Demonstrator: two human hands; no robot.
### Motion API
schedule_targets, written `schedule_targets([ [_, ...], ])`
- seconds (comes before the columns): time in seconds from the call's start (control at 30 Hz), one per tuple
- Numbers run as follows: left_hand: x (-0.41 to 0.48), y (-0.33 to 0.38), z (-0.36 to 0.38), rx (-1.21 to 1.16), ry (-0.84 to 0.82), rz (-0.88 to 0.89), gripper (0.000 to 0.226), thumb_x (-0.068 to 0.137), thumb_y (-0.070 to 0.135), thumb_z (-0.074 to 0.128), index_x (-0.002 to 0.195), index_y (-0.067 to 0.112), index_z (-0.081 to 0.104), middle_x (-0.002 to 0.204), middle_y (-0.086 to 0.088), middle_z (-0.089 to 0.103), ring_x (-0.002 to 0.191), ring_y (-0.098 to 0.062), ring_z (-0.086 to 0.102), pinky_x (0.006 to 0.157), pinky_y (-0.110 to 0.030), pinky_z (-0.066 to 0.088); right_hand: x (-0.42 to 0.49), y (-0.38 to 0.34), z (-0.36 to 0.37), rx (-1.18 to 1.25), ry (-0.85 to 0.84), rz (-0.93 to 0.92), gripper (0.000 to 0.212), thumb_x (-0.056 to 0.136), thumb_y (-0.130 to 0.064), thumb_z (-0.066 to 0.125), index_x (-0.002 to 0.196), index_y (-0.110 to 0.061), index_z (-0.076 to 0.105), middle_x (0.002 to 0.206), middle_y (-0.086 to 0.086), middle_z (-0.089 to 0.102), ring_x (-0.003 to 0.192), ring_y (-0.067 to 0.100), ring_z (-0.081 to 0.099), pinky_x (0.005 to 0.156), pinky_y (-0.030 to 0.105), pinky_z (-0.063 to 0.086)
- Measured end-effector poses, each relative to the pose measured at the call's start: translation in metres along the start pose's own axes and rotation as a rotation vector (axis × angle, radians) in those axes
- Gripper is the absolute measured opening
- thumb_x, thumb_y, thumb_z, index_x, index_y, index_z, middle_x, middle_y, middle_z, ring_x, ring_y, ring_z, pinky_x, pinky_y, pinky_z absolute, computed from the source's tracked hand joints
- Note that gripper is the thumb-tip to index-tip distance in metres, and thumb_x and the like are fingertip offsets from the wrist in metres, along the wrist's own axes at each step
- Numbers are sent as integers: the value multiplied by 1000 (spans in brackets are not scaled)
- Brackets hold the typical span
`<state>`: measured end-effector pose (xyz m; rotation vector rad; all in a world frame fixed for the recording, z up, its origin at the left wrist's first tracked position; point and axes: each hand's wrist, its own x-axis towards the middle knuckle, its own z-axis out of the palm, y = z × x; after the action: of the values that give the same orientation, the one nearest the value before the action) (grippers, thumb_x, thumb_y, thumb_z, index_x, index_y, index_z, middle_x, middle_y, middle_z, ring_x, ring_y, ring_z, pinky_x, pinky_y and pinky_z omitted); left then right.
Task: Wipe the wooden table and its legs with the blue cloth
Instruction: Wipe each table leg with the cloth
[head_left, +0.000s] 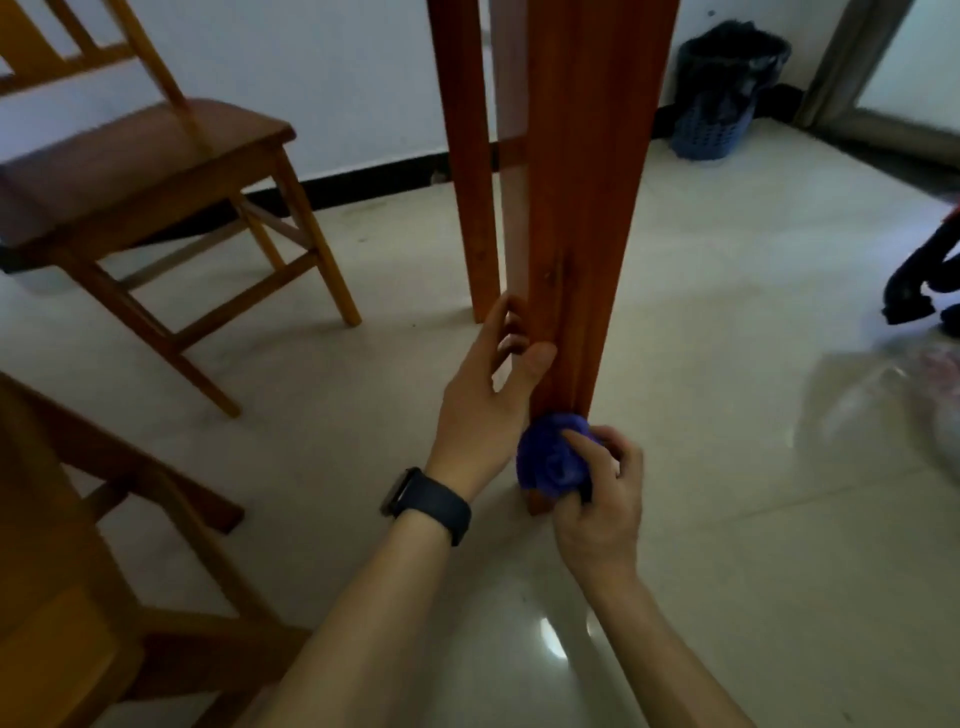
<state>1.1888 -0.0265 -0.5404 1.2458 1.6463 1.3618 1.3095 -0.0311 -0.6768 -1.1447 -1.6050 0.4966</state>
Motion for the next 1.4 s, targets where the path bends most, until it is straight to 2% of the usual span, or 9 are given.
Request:
schedule_targets([
  [0.2,2,2,-6,-5,-36,-2,53,89,55,54,137,53,31,116,39,46,106,19,48,71,4,39,-30,40,0,-33,-223,591,37,77,5,58,104,-20,64,102,1,58,98,25,60,69,3,36],
  [0.37,5,-2,-3,-19,-22,23,45,91,46,57,127,57,33,114,37,48,96,30,48,71,4,39,-4,-5,-11,72,247,227,32,84,-15,57,115,-8,58,109,3,57,100,13,52,86,12,38],
  [0.47,2,-4,2,-17,12,30,51,87,54,54,133,50,33,115,36,47,96,29,49,72,4,40,-11,-3,3,20,36,144,40,82,-10,56,122,-9,53,122,5,48,104,7,46,88,5,36],
  [0.57,-2,-4,7,134,47,80,64,85,64,42,145,46,28,121,36,46,101,24,48,73,6,37,-44,30,19,11,-278,614,43,84,0,53,121,-22,52,112,-3,52,101,19,56,70,9,39],
  [0.67,-1,-7,9,244,60,129,72,88,66,33,152,37,24,132,27,46,106,18,49,76,4,36,-68,45,32,83,-111,1015,18,90,-13,51,105,-22,51,90,0,61,85,26,63,63,30,41],
  [0.9,1,-10,7,363,81,188,65,95,58,31,154,30,25,141,12,53,110,12,48,78,9,33,-74,53,65,204,95,1393,15,75,-28,48,88,-21,45,78,4,59,72,30,64,60,42,55],
  [1.03,2,-10,5,417,63,194,66,94,59,29,153,31,23,143,8,52,112,7,49,78,5,33,-16,14,61,540,189,1544,30,88,-4,52,113,-18,41,98,8,57,89,27,61,77,40,53],
  [1.2,2,-10,4,423,53,201,62,100,55,32,154,29,22,145,5,50,116,-2,52,86,-13,42,-27,-21,63,656,381,1298,16,97,-15,46,110,-20,51,95,6,62,83,23,60,74,34,50],
  [1.4,-3,3,1,485,9,142,60,100,52,33,154,27,22,148,4,47,122,-7,49,97,-27,39,-14,6,60,677,354,1690,62,90,0,49,147,-15,29,127,15,54,100,31,58,91,46,52],
])
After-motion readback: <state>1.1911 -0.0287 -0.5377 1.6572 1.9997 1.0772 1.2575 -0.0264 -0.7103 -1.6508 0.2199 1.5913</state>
